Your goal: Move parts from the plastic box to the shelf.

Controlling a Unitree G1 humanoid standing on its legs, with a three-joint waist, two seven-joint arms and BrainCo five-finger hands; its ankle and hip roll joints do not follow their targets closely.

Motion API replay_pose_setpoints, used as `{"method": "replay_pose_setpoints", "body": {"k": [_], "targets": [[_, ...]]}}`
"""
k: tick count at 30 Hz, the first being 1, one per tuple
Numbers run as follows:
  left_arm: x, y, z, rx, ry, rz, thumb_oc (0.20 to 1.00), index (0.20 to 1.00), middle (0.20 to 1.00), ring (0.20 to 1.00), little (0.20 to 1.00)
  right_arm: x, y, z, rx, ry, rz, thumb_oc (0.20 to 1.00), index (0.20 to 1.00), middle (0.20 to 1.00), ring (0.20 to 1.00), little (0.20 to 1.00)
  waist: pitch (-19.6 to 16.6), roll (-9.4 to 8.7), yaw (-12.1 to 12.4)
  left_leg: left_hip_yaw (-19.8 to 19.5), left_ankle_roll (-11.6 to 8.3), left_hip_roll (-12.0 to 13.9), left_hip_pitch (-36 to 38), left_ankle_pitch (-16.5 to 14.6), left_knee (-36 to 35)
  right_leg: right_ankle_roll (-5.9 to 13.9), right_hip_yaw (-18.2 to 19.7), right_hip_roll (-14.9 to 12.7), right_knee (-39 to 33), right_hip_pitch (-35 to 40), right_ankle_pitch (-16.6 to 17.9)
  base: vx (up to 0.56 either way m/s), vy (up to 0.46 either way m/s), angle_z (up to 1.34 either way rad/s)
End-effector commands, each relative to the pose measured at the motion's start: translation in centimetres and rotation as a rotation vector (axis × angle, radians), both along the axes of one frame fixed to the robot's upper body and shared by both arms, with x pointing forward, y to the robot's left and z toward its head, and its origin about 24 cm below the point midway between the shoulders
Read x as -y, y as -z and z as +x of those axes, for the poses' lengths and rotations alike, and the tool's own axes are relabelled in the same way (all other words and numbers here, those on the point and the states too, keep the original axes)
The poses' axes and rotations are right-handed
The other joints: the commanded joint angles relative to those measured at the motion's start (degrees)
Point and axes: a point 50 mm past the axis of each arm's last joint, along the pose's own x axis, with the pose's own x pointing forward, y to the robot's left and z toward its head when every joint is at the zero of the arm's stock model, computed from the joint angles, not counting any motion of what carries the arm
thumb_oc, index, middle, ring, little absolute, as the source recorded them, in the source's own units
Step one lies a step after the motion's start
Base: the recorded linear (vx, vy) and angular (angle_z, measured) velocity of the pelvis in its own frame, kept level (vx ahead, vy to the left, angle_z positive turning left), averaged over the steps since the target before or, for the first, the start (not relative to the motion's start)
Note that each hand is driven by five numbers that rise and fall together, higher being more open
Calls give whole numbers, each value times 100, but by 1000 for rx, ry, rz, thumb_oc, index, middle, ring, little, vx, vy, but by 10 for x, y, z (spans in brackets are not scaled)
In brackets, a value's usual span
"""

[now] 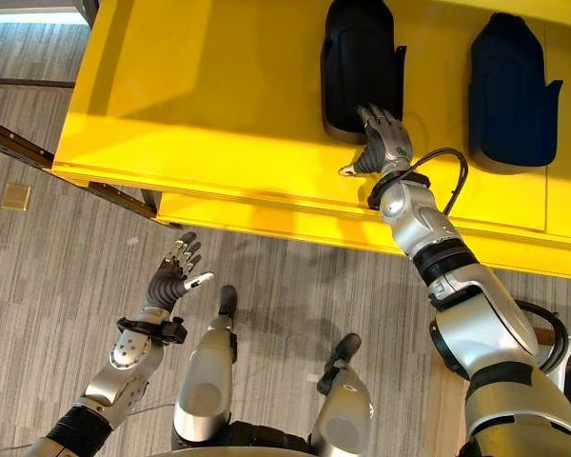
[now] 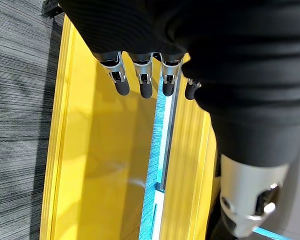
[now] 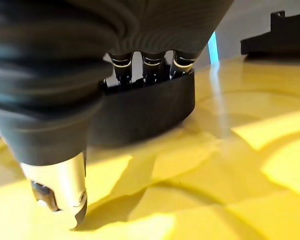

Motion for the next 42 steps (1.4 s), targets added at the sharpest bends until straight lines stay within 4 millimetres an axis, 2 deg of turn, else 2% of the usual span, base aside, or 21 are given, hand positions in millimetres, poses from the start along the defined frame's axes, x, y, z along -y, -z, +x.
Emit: {"method": "replay_pose_setpoints", "body": {"k": [1, 9, 12, 15, 17, 18, 23, 24, 27, 32, 36, 37, 39, 42], "targets": [[13, -17, -3, 89, 87, -18, 1000, 1000, 1000, 1000, 1000, -8, -38, 7, 73, -23, -32, 1000, 1000, 1000, 1000, 1000, -34, 66, 68, 254, 203, -35, 77, -502, 345, -12, -51, -3, 982, -43, -698, 0, 0, 0], [10, -17, -3, 91, 78, -13, 1000, 1000, 1000, 1000, 1000, -9, -32, 8, 16, -8, -102, 1000, 1000, 1000, 1000, 1000, -34, 42, 65, 280, 202, -19, 120, -484, 325, -4, -43, 17, 965, 10, -697, 0, 0, 0], [11, -17, -4, 91, 78, -19, 1000, 1000, 1000, 1000, 1000, -6, -34, 7, 68, 18, -90, 1000, 1000, 1000, 1000, 1000, -34, 51, 40, 290, 202, -14, 117, -476, 325, -6, -29, 19, 973, -3, -689, 0, 0, 0], [14, -17, -4, 96, 75, -25, 1000, 1000, 1000, 1000, 1000, -3, -43, 4, 200, 64, -90, 1000, 1000, 1000, 1000, 1000, -34, 77, 9, 302, 210, -22, 133, -485, 319, -10, -7, 19, 953, 2, -684, 0, 0, 0], [14, -17, -4, 96, 75, -25, 1000, 1000, 1000, 1000, 1000, -3, -43, 4, 200, 64, -90, 1000, 1000, 1000, 1000, 1000, -34, 77, 10, 302, 210, -22, 133, -485, 319, -10, -6, 19, 953, 2, -684, -3, 23, -1], [16, -18, -4, 101, 63, -44, 1000, 1000, 1000, 1000, 1000, -2, -58, -2, 400, 78, -37, 1000, 1000, 1000, 1000, 1000, -34, 138, -28, 291, 226, -38, 121, -499, 329, -17, 22, 10, 966, -31, -680, -10, 62, -1], [21, -18, -3, 100, 39, -76, 1000, 1000, 1000, 1000, 1000, -10, -79, -15, 664, 28, 44, 1000, 1000, 1000, 1000, 1000, -34, 257, -66, 258, 248, -103, 106, -547, 357, -29, 62, -29, 1020, -85, -721, -11, 65, -1], [22, -18, -3, 103, 41, -77, 1000, 1000, 1000, 1000, 1000, -12, -83, -18, 711, 15, 50, 1000, 1000, 1000, 1000, 1000, -34, 288, -69, 284, 307, -111, 33, -450, 338, -95, 15, -32, 988, -151, -627, -67, 71, 0], [24, -15, -4, 98, 45, -89, 1000, 1000, 1000, 1000, 1000, -19, -91, -27, 822, -56, 77, 1000, 1000, 1000, 1000, 1000, -34, 348, -95, 280, 317, -141, 62, -460, 318, -103, 27, -52, 998, -151, -642, -19, 56, 0], [26, -14, -6, 101, 35, -113, 1000, 1000, 1000, 1000, 1000, -41, -99, -45, 879, -250, 171, 1000, 1000, 1000, 1000, 1000, -34, 403, -173, 265, 333, -201, 118, -491, 309, -131, 97, -95, 1074, -158, -693, -6, 36, 1], [21, -13, -10, 126, 15, -107, 1000, 1000, 1000, 1000, 1000, -58, -82, -59, 773, -419, 346, 1000, 1000, 1000, 1000, 1000, -34, 366, -288, 316, 348, -228, 314, -498, 199, -164, 156, -89, 994, -21, -680, -6, -2, -1], [18, -13, -12, 130, -2, -108, 1000, 1000, 1000, 1000, 1000, -63, -74, -71, 735, -510, 415, 1000, 1000, 1000, 1000, 1000, -34, 323, -382, 349, 350, -218, 392, -500, 164, -152, 191, -86, 962, 23, -672, -31, -23, -3], [11, -15, -13, 140, -29, -101, 1000, 1000, 1000, 1000, 1000, -72, -46, -94, 519, -637, 540, 1000, 1000, 1000, 1000, 1000, -105, 223, -628, 426, 346, -191, 555, -523, 86, -135, 295, -52, 866, 96, -655, -23, -35, -4], [6, -12, -16, 126, -55, -97, 1000, 1000, 1000, 1000, 1000, -70, -11, -117, 304, -685, 685, 1000, 1000, 1000, 1000, 1000, -313, 119, -908, 580, 317, -84, 802, -504, -74, -93, 396, 27, 646, 251, -636, 19, -22, -23]]}}
